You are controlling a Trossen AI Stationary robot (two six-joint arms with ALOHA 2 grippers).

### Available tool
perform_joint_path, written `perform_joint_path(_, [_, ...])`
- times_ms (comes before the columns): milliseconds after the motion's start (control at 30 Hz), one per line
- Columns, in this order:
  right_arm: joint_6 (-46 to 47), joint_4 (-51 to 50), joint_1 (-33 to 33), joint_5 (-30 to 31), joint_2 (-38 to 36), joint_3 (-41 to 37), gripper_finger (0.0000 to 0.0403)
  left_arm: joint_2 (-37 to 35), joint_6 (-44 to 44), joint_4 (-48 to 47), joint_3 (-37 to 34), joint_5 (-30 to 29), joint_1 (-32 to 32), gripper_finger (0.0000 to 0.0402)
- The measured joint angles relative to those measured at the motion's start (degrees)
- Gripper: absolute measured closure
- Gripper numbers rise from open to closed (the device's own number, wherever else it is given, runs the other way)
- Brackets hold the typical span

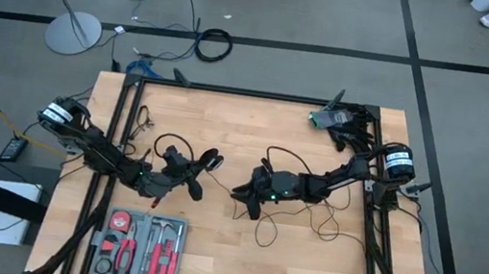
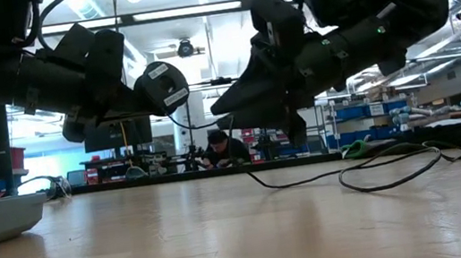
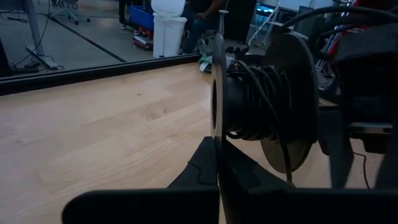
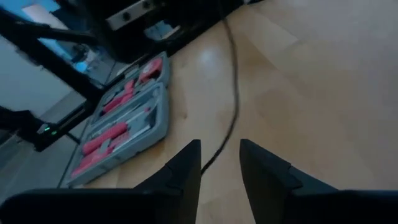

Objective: Coil cords
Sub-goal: Coil the black wire onto the spool

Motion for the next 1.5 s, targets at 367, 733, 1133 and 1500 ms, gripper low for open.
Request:
perform_joint_path(367, [-3.63, -12.57, -0.79, -0.55, 0.0, 7.52, 0.031, 0.0, 0.0, 0.09, 0.0, -0.02, 0.0, 0.0402])
perform_joint_path(733, [0.79, -16.2, -1.99, -5.6, 0.0, 7.6, 0.0314, 0.0, 0.07, 0.09, 0.0, -0.02, 0.0, 0.0402])
perform_joint_path(1133, [1.03, -16.5, -1.96, -6.07, 0.0, 7.6, 0.0328, 0.0, 0.07, 0.11, 0.0, -0.02, 0.0, 0.0402])
perform_joint_path(1500, [-1.46, -16.84, -1.63, -6.01, 0.0, 7.58, 0.0395, 0.0, 0.04, 0.15, 0.0, -0.02, 0.0, 0.0402])
